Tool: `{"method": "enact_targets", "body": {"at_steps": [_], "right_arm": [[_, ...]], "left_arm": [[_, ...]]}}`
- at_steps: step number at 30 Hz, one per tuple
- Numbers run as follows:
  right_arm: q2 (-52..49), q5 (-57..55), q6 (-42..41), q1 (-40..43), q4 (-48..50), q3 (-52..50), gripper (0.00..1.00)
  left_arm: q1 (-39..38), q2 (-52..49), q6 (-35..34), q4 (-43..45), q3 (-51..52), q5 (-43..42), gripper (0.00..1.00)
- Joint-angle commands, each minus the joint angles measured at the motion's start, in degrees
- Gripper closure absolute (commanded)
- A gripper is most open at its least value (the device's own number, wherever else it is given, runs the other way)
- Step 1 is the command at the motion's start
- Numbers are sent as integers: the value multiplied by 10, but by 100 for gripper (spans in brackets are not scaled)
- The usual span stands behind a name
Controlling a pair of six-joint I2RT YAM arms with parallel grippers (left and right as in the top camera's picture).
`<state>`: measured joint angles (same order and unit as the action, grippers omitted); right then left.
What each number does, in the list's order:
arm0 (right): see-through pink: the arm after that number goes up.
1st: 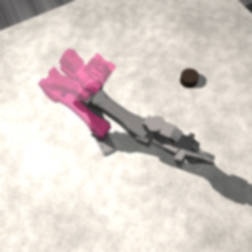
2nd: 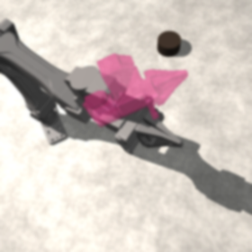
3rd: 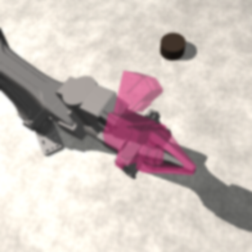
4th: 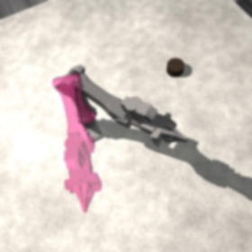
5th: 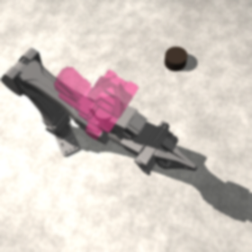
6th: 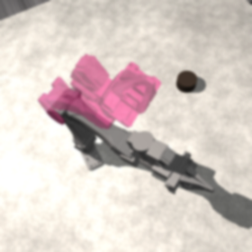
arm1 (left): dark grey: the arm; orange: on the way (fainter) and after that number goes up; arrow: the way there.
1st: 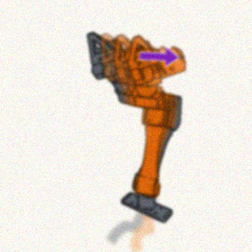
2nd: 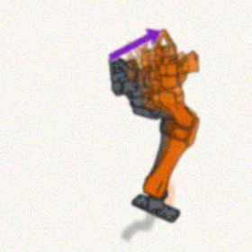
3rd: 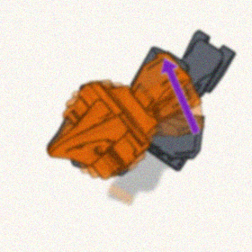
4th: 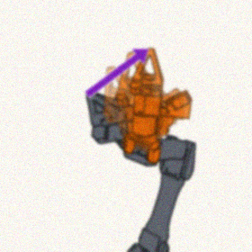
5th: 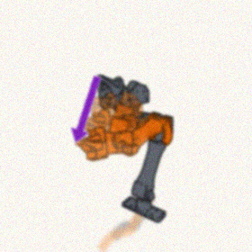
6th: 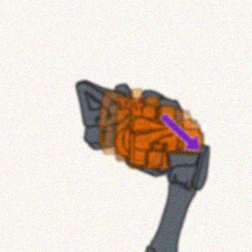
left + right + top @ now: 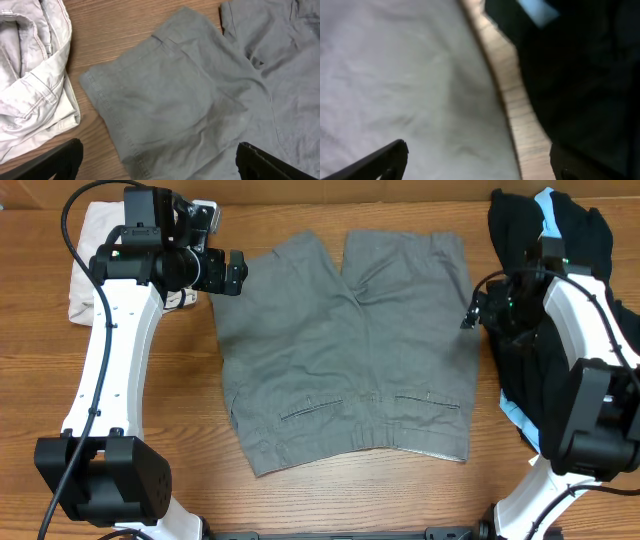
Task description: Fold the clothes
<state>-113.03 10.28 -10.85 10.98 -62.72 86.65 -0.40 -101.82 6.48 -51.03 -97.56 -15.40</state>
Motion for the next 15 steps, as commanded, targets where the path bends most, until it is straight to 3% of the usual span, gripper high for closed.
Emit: {"method": "enact_targets", "body": {"at_steps": [1,8,15], "right_arm": [[-1,-2,2,37,36,-60,8],[-1,-2,-1,106,108,-142,9],[-2,-3,-16,176,134,-162,8]], "left_arm": [[-5,-7,13,6,-16,8,0],[-5,-11,13,7,-16,9,0],[-5,-20,13,9,-16,9,0]]}}
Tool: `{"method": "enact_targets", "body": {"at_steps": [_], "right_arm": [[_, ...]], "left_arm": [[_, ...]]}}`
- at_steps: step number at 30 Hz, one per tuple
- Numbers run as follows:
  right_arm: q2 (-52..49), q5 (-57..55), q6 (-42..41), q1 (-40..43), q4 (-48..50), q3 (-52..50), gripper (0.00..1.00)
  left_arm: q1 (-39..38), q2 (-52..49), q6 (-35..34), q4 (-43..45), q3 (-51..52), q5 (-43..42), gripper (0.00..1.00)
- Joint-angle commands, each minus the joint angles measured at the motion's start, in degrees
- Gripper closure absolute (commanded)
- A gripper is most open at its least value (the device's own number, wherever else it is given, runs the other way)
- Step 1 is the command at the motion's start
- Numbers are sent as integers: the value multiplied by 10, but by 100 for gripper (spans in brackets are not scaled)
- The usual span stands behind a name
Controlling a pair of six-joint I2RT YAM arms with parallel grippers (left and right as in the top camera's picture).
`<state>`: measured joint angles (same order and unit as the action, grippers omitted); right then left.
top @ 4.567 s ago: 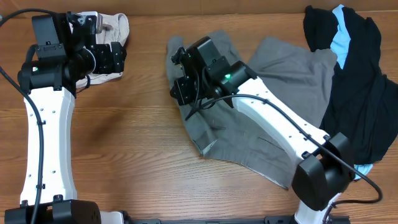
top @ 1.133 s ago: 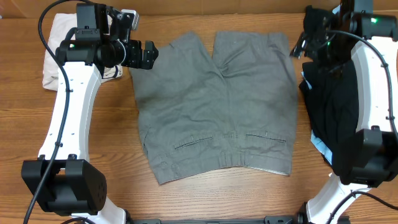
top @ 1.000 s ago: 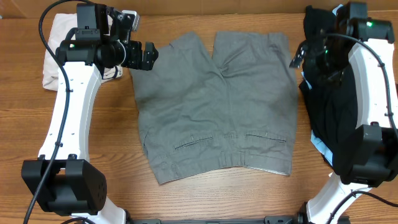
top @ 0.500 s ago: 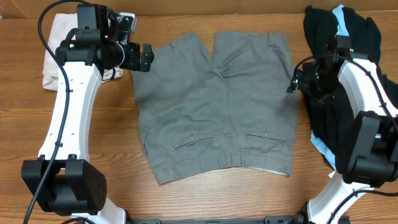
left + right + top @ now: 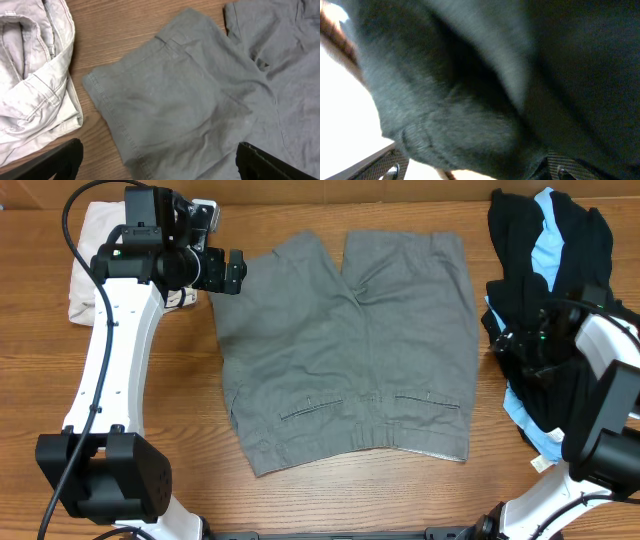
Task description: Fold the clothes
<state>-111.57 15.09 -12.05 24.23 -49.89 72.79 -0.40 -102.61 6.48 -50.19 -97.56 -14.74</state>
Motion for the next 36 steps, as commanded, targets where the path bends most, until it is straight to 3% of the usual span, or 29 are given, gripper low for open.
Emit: {"method": "enact_targets", "body": {"at_steps": [1,7,15,19,25,30,36], "right_arm": [[-17,-50,-4,55,8,-24,8],[-17,-7,-28,106,24,-23,8],[6,56,-15,94,0,33,8],[56,57,-14,83,-49,84,0],[144,105,44,37,-129,124,0],[153,79,65,-45,-196,118,0],[153,-45,-33,-118,-163,20,0]], "left_arm": [[-5,-12,13,1,-16,2,0],[-5,-12,13,7,-16,2,0],[-5,-12,13,14,-16,2,0],[-5,-12,13,18,-16,1,0],[-5,-12,26,14,-16,3,0],[-5,-12,28,14,-16,3,0],[-5,-12,28,12,-16,3,0]]}}
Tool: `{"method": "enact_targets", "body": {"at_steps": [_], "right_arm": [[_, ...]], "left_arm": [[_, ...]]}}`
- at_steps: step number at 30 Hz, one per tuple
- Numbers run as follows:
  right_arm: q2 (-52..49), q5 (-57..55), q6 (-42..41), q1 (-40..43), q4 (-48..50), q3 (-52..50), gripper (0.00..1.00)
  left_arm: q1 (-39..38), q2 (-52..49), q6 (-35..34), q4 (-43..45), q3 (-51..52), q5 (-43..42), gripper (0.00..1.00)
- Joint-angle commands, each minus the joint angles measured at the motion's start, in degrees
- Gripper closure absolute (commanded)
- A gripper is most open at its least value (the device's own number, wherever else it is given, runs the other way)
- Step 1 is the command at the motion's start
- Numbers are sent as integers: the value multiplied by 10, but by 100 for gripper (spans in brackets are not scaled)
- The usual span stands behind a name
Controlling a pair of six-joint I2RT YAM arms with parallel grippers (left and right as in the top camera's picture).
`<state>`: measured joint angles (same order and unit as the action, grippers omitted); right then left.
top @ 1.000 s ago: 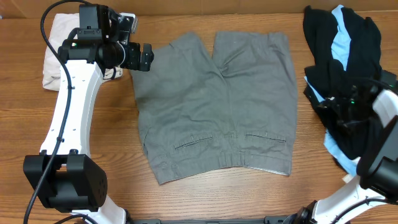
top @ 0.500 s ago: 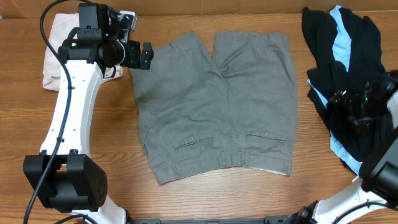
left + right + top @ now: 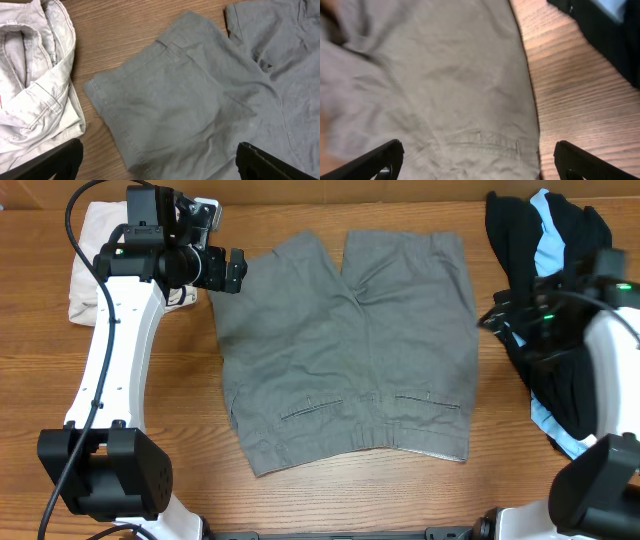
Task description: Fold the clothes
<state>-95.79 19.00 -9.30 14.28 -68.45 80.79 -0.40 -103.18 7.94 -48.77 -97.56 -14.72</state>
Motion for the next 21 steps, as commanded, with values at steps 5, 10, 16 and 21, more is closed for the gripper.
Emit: {"method": "enact_targets", "body": {"at_steps": [5,10,16,21], "right_arm": [[-5,-26,-71,-24,151,-209,14],[-5,0,-70,-33,260,-301,32],[-5,-1,-86,-47,347,-356,55],[-5,-16,-90,-46,383,-360,89]], "left_arm": [[-5,-7,21,-2,-16,3,0],[-5,-7,24,0,-16,3,0],[-5,-7,24,0,-16,3,0],[-5,-7,24,0,-16,3,0]]}}
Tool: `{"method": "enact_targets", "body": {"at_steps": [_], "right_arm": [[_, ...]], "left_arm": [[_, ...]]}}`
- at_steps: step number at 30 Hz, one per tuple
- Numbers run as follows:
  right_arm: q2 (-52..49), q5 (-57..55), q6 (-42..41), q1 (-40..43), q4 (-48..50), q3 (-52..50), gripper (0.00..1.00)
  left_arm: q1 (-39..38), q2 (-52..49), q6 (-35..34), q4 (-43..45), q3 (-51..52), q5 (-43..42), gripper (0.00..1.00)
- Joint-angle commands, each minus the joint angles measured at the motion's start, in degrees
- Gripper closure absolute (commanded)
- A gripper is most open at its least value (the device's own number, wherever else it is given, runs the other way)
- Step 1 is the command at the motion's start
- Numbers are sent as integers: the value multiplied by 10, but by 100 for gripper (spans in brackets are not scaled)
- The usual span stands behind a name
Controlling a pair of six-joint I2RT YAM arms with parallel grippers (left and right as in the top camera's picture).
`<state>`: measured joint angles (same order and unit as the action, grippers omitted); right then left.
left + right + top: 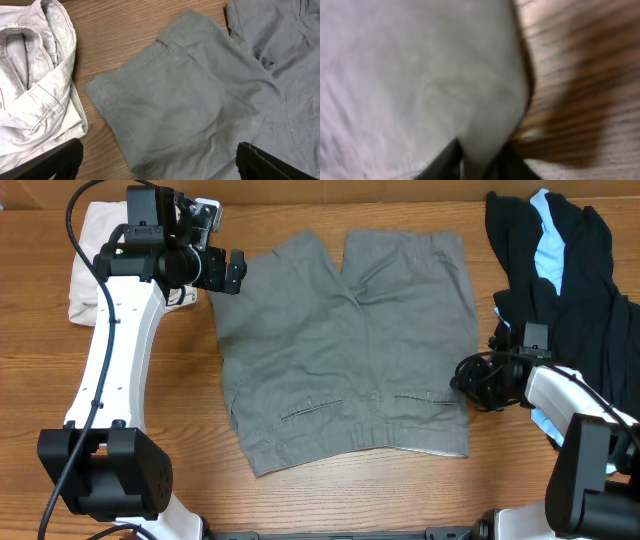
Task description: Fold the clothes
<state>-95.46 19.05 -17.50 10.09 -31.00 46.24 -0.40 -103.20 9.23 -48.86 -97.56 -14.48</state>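
Observation:
Grey shorts lie flat mid-table, waistband toward the front, legs toward the back. My left gripper hovers open over the left leg's hem, its fingertips wide apart with nothing between them. My right gripper sits low at the shorts' right edge near the waistband. In the right wrist view its two fingers stand close together with a ridge of grey fabric pinched between them, so the right gripper is shut on the shorts.
Folded beige trousers lie at the back left, also seen in the left wrist view as beige trousers. A heap of black and light-blue clothes covers the right side. Bare wood table surrounds the shorts.
My right gripper was open above the shorts' right side; now it is lower and nearer the front, shut on the shorts' right edge by the waistband. The left gripper has not moved.
My right gripper was open beside the shorts' right edge by the black heap. Then it was against the black clothes. Then it was open above the shorts' right side, and now it pinches that edge. The left stayed open over the left leg hem throughout.

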Motion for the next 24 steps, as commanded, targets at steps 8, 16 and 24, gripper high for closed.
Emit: {"method": "enact_targets", "body": {"at_steps": [8,16,24], "right_arm": [[-8,-39,14,6,-34,123,96],[-35,-115,29,9,-122,315,96],[-99,-130,44,39,-115,326,96]], "left_arm": [[-5,-6,11,3,-16,1,0],[-9,-7,11,16,-16,-2,0],[-14,-11,11,20,-16,-1,0]]}}
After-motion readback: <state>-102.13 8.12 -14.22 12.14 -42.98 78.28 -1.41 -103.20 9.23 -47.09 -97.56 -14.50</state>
